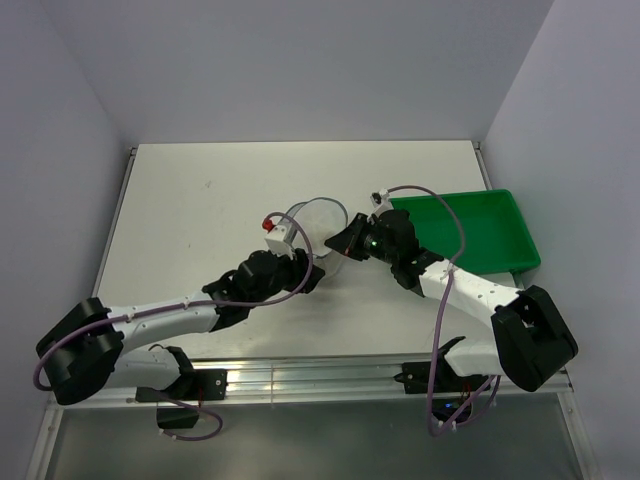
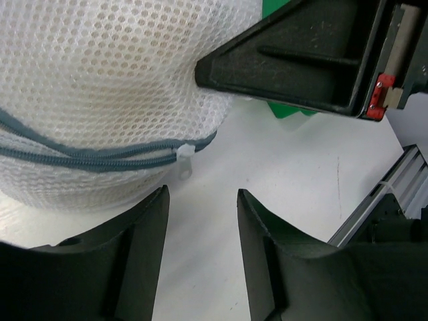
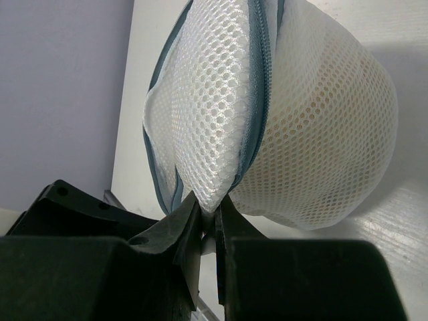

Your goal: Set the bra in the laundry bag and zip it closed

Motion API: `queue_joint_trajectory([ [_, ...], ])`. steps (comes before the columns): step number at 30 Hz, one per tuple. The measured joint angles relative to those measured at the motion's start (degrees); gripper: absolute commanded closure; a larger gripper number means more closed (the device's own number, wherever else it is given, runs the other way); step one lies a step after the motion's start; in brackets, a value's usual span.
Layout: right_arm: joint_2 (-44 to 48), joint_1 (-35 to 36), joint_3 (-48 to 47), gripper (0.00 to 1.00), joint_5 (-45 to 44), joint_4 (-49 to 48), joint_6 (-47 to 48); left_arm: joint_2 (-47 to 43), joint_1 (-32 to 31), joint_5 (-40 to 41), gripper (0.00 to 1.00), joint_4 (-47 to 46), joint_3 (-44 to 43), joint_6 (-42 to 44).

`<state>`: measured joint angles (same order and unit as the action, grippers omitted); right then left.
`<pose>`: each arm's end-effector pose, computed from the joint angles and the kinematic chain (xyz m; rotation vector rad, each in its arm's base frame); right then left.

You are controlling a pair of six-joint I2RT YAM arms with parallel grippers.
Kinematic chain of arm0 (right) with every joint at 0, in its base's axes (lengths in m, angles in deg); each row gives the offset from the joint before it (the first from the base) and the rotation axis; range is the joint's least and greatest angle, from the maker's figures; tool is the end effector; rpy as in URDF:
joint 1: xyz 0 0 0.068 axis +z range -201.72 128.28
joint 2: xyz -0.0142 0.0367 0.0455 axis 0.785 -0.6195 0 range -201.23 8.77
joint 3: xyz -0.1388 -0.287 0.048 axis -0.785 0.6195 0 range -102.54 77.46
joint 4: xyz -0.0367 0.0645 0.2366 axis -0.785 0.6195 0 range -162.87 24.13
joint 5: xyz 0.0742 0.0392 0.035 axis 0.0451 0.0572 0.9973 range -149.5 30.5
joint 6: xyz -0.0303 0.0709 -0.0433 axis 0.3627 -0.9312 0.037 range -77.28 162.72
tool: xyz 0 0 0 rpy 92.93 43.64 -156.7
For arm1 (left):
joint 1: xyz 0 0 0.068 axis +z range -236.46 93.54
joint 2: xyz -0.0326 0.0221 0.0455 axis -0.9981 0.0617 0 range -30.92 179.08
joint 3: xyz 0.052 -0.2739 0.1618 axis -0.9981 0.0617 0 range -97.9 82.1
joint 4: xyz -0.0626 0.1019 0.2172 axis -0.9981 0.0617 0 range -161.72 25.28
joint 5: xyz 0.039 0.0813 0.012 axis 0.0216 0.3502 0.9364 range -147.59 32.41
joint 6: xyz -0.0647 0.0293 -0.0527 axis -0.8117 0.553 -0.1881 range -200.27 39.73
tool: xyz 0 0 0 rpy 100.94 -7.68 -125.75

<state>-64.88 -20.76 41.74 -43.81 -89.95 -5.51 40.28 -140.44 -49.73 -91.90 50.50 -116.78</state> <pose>0.2378 0.1672 0.2680 0.1183 2.1072 1.1459 0.1720 -0.2183 0.2604 0.2092 2.0090 -0.9164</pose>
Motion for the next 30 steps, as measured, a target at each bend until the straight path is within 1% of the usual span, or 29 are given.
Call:
queue_joint_trajectory([
  [4, 0.00, 0.28, 0.00, 1.00, 0.00, -0.02, -0.02, 1.01, 0.00, 0.57, 0.58, -2.03, -0.35, -0.70],
  [7, 0.00, 0.48, 0.00, 1.00, 0.02, -0.07, -0.02, 1.64, 0.00, 1.05, 0.62, -3.17, -0.57, -1.01],
  [9, 0.00, 0.63, 0.00, 1.00, 0.02, -0.07, -0.02, 1.84, 0.11, 1.53, 0.64, -3.50, -0.66, -1.36],
  [11, 0.00, 0.68, 0.00, 1.00, 0.02, -0.11, 0.00, 1.84, 0.26, 2.29, 0.69, -3.74, -0.66, -1.79],
  [12, -0.02, 0.68, 0.00, 1.00, 0.02, -0.15, 0.00, 1.84, 0.39, 2.71, 0.74, -3.76, -0.66, -2.01],
  [13, -0.02, 0.68, 0.00, 1.00, 0.02, -0.17, 0.00, 1.81, 0.52, 3.15, 0.93, -3.76, -0.66, -2.21],
  [14, 0.00, 0.68, 0.00, 1.00, 0.00, -0.20, 0.02, 1.79, 0.68, 3.69, 1.00, -3.74, -0.66, -2.54],
  [23, 0.00, 0.66, 0.00, 1.00, -0.02, -0.31, 0.39, 0.57, 1.05, 5.40, 1.00, -2.54, -0.46, -2.73],
  [30, 0.00, -1.75, -1.01, 1.00, 2.56, 0.68, 3.21, -4.59, 3.41, 5.90, 1.00, -0.28, 2.71, -2.64],
])
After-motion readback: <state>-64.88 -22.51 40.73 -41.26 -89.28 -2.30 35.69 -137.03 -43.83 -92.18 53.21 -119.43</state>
